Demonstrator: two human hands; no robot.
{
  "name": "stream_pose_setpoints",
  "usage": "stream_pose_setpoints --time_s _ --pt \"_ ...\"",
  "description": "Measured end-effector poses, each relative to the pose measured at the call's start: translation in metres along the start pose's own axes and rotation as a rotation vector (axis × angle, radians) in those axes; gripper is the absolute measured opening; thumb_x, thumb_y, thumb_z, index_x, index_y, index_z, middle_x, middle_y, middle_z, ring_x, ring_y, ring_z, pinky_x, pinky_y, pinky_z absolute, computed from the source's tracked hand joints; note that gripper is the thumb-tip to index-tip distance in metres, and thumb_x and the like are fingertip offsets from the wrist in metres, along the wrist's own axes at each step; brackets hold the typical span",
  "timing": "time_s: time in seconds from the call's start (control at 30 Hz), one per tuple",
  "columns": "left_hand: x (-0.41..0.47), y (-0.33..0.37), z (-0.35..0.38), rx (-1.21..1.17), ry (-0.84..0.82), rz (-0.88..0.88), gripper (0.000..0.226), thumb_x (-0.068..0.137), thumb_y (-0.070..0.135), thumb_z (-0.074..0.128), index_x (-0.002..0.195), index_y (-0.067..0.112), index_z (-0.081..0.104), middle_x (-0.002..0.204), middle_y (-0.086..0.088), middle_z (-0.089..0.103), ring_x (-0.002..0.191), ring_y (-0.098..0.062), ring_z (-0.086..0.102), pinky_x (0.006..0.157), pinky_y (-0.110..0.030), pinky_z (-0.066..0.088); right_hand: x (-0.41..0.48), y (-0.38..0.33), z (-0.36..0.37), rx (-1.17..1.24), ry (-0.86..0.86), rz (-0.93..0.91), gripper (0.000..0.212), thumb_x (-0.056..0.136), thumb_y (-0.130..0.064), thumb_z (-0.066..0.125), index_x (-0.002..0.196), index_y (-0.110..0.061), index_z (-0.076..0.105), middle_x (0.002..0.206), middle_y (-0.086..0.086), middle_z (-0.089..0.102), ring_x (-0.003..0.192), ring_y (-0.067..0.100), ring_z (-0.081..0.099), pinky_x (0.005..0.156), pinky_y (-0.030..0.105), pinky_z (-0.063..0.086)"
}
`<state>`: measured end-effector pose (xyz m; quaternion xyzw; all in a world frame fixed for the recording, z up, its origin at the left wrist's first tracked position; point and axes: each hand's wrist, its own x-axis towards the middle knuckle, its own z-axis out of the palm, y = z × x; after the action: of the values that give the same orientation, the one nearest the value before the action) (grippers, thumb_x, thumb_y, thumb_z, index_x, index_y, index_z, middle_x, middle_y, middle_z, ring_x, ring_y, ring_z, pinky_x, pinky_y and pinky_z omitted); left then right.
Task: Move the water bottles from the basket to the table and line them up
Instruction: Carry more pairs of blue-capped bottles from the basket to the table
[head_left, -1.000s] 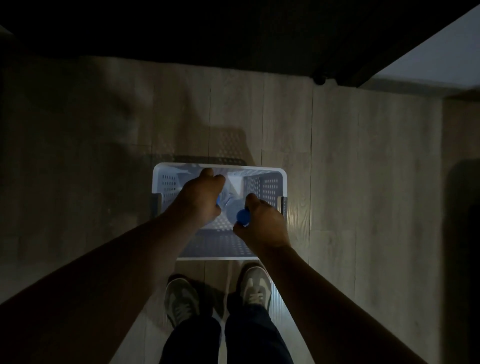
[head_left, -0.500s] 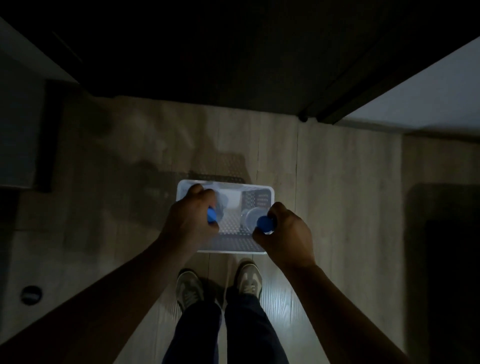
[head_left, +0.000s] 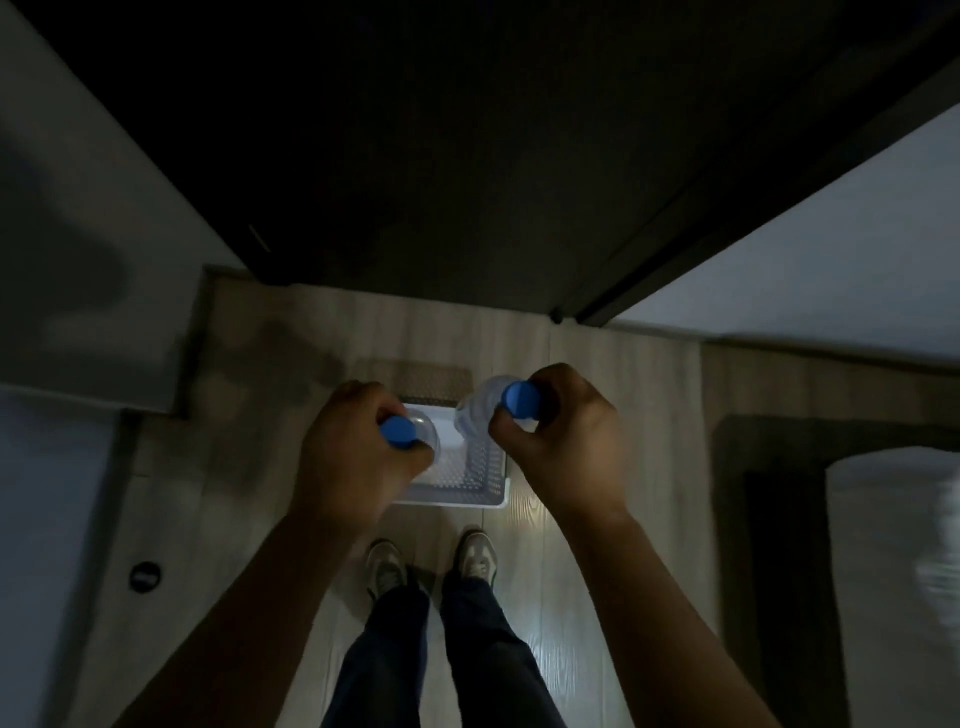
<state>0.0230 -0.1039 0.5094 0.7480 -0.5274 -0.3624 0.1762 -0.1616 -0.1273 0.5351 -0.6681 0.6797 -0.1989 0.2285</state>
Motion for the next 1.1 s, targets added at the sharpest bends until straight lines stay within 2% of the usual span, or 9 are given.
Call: stream_pose_setpoints --time_s 0.13,0.27,0.4,0.57,0.67,0.77,0.87,1.0,1.1 --pt "-0.027 0.039 -0.062 -0.077 0.155 0.019 0.029 0.060 0.017 0.080 0.074 0.024 0.056 0.075 0.003 0.059 0.061 -0.006 0.053 0.050 -0.012 0.030 -0.005 -0.055 -0.048 0.111 0.117 -0.041 0.029 0.077 -0.041 0.070 0.099 -0.025 0.059 0.084 -0.016 0.058 0.070 0.000 0.059 0.061 0.012 0.050" --pt "-0.053 0.079 -0.116 -0.112 0.263 0.074 0.030 0.062 0.017 0.080 0.080 0.021 0.057 0.074 0.007 0.059 0.064 -0.005 0.054 0.052 -0.014 0.031 -0.011 -0.099 -0.095 0.218 0.187 -0.097 0.029 0.076 -0.043 0.068 0.098 -0.039 0.049 0.080 -0.020 0.056 0.076 -0.004 0.060 0.061 0.010 0.049" --pt "-0.072 0.112 -0.167 -0.204 0.372 0.123 0.030 0.060 0.024 0.075 0.086 0.017 0.063 0.089 -0.004 0.064 0.071 -0.010 0.058 0.057 -0.018 0.038 -0.004 -0.136 -0.137 0.305 0.245 -0.204 0.027 0.076 -0.044 0.067 0.096 -0.033 0.054 0.080 -0.016 0.059 0.076 -0.003 0.060 0.063 0.009 0.049" --pt "-0.092 0.154 -0.210 -0.195 0.529 0.181 0.027 0.061 0.018 0.081 0.083 0.017 0.065 0.082 -0.003 0.065 0.069 -0.013 0.060 0.059 -0.027 0.048 0.016 -0.175 -0.186 0.393 0.256 -0.360 0.027 0.076 -0.042 0.066 0.096 -0.027 0.056 0.080 -0.017 0.057 0.079 -0.005 0.060 0.069 0.005 0.047" --pt "-0.108 0.173 -0.227 -0.129 0.617 0.165 0.023 0.063 0.020 0.081 0.080 0.021 0.066 0.072 0.003 0.064 0.064 -0.004 0.059 0.054 -0.020 0.043 0.025 -0.194 -0.215 0.430 0.215 -0.485 0.027 0.077 -0.042 0.067 0.096 -0.026 0.057 0.080 -0.016 0.058 0.077 -0.004 0.060 0.066 0.008 0.049" --pt "-0.129 0.195 -0.235 -0.140 0.730 0.109 0.019 0.061 0.023 0.078 0.077 0.026 0.067 0.072 0.012 0.065 0.062 -0.001 0.059 0.054 -0.016 0.041 0.035 -0.209 -0.244 0.479 0.137 -0.582 0.024 0.076 -0.037 0.073 0.091 -0.024 0.059 0.076 -0.013 0.060 0.070 0.000 0.061 0.059 0.013 0.050" --pt "-0.148 0.212 -0.240 -0.122 0.852 0.056 0.024 0.060 0.028 0.077 0.082 0.031 0.066 0.075 0.019 0.061 0.060 0.003 0.058 0.053 -0.006 0.036 0.044 -0.223 -0.260 0.526 0.065 -0.649 0.024 0.074 -0.033 0.078 0.089 -0.024 0.061 0.073 -0.014 0.061 0.069 -0.002 0.061 0.057 0.011 0.048" --pt "-0.184 0.226 -0.246 -0.044 1.018 0.036 0.023 0.063 0.025 0.079 0.084 0.024 0.069 0.076 0.014 0.063 0.054 0.002 0.057 0.050 -0.002 0.039 0.047 -0.245 -0.272 0.528 -0.041 -0.771 0.025 0.071 -0.037 0.076 0.089 -0.026 0.062 0.073 -0.016 0.060 0.069 -0.007 0.060 0.057 0.006 0.044" --pt "-0.211 0.232 -0.250 -0.170 1.115 0.006 0.022 0.059 0.028 0.076 0.073 0.037 0.062 0.072 0.018 0.062 0.065 0.004 0.062 0.055 -0.001 0.045 0.041 -0.263 -0.275 0.588 -0.118 -0.841 0.021 0.070 -0.033 0.078 0.082 -0.023 0.064 0.064 -0.014 0.059 0.063 -0.002 0.060 0.055 0.009 0.046"
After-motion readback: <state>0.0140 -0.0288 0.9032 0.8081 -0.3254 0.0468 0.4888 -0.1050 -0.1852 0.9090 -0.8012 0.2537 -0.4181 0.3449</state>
